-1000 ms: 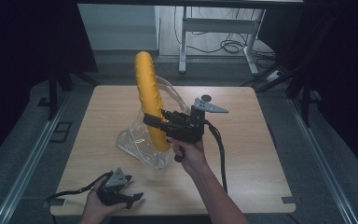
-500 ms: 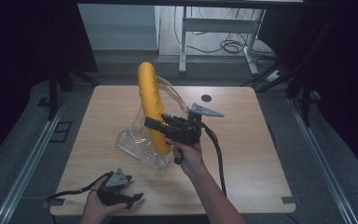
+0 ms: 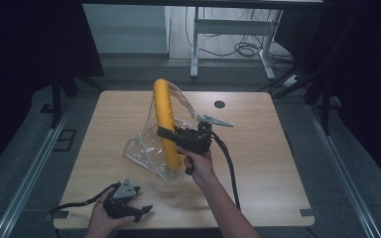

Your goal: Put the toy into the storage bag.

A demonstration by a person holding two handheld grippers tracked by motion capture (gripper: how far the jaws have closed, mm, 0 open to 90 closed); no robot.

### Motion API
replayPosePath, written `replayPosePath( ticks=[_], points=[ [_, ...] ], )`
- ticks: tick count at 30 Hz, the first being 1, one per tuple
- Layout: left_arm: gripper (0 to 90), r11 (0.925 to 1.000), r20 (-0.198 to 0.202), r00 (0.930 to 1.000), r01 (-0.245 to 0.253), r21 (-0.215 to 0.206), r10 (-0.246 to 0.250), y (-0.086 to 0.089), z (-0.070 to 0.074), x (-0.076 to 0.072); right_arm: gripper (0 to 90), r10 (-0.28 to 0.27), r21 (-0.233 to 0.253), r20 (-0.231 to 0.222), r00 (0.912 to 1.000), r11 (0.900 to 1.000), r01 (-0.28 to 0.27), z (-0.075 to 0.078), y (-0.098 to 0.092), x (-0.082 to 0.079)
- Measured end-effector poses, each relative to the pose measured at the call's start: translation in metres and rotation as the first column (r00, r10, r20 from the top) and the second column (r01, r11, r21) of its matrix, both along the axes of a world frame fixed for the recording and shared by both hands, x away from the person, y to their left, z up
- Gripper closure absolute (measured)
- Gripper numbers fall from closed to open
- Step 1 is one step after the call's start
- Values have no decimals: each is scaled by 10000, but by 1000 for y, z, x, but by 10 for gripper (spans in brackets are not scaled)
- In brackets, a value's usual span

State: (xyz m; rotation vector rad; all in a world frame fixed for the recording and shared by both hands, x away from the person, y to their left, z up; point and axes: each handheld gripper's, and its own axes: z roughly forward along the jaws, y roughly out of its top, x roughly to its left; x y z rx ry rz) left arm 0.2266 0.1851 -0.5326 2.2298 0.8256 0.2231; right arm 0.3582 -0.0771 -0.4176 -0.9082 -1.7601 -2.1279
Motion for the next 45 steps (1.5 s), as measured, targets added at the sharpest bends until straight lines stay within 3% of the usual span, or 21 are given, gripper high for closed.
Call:
replayPosePath(
  ticks=[4, 14, 25, 29, 31, 38, 40, 44, 45],
  points=[
    [201, 10000, 15, 10000, 10, 10, -10, 0, 0, 0, 477, -592, -410, 464, 9972, 9973, 611, -1, 0, -1],
    [201, 10000, 4, 10000, 3, 11, -3, 0, 0, 0, 383, -800, -943, 637, 9948, 9918, 858, 0, -2, -3],
    [201, 10000, 41, 10000, -21, -19, 22, 0, 0, -1, 358, -844, -1872, 1543, 9844, 9758, 1130, 9, -17, -18],
    [201, 10000, 43, 10000, -31, -22, 31, 0, 1, 0, 364, -916, -1980, 1733, 9806, 9721, 1257, 10, -28, -22],
    [201, 10000, 28, 10000, -14, 26, 14, 0, 0, 0, 366, -1027, -2157, 1974, 9749, 9656, 1454, 9, -39, -25],
    [201, 9999, 23, 10000, 2, 104, -2, 0, 0, 0, 370, -1230, -2363, 2057, 9709, 9565, 1712, 4, -63, -30],
    [200, 9999, 25, 10000, -8, 110, 7, 0, 0, 0, 373, -1355, -2540, 2112, 9680, 9487, 1882, -2, -75, -33],
    [201, 9999, -11, 10000, -32, 110, 32, -1, -1, 1, 383, -1388, -2697, 2059, 9687, 9435, 1926, -8, -84, -35],
    [200, 10000, -24, 10000, -51, 64, 51, -1, -1, 1, 383, -1461, -2914, 2132, 9660, 9342, 2056, -13, -89, -38]
  ],
)
